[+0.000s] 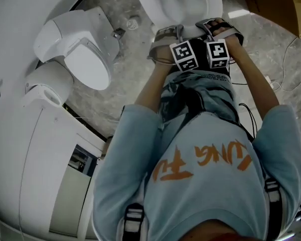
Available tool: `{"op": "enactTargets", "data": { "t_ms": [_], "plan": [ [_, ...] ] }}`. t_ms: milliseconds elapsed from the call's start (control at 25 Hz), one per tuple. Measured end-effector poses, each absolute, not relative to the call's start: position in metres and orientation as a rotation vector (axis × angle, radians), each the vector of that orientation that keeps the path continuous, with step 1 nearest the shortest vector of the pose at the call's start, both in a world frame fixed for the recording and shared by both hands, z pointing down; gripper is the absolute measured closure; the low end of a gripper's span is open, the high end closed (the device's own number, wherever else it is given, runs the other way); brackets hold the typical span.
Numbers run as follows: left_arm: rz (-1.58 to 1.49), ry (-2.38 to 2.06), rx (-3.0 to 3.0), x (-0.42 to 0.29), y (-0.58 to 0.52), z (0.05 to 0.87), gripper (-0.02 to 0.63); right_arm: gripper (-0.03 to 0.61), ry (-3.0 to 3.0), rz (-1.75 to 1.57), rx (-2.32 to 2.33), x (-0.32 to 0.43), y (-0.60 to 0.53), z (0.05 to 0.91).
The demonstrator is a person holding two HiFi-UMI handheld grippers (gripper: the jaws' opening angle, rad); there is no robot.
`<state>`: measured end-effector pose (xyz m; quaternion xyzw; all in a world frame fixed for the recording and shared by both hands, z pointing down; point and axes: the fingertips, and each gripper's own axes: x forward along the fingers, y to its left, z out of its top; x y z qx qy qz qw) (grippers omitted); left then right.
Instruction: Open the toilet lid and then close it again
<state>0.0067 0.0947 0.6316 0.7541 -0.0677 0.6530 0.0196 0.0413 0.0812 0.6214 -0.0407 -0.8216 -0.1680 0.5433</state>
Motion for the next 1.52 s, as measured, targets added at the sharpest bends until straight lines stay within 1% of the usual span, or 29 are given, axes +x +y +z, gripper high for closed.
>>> {"op": "enactTargets", "data": {
  "t_ms": [120,400,560,760,1000,1160,1520],
  "plan": [
    [2.032,-0.229,2.342,0.009,0.103,0.655,0.35,0.334,-1.933,-0.39,-0.117,0.045,0.09,0.645],
    [1.874,-0.253,2.345,0.019,0.127,0.692,0.35,0.319,-1.924,-0.335,-0.137,0.056,0.119,0.693],
    [1.885,-0.3,2.361,0.017,0.129,0.723,0.35,0.311,-1.911,-0.326,-0.122,0.054,0.121,0.724],
    [1.845,-0.358,2.351,0.02,0.137,0.755,0.347,0.307,-1.935,-0.199,-0.097,0.052,0.13,0.755],
    [1.781,-0.428,2.336,0.022,0.142,0.79,0.347,0.305,-1.922,-0.195,-0.086,0.052,0.135,0.795],
    [1.704,-0.464,2.347,0.029,0.146,0.805,0.347,0.305,-1.912,-0.178,-0.078,0.053,0.14,0.815],
    [1.66,-0.449,2.34,0.028,0.142,0.826,0.337,0.291,-1.875,-0.101,-0.092,0.05,0.139,0.842]
  ]
}}
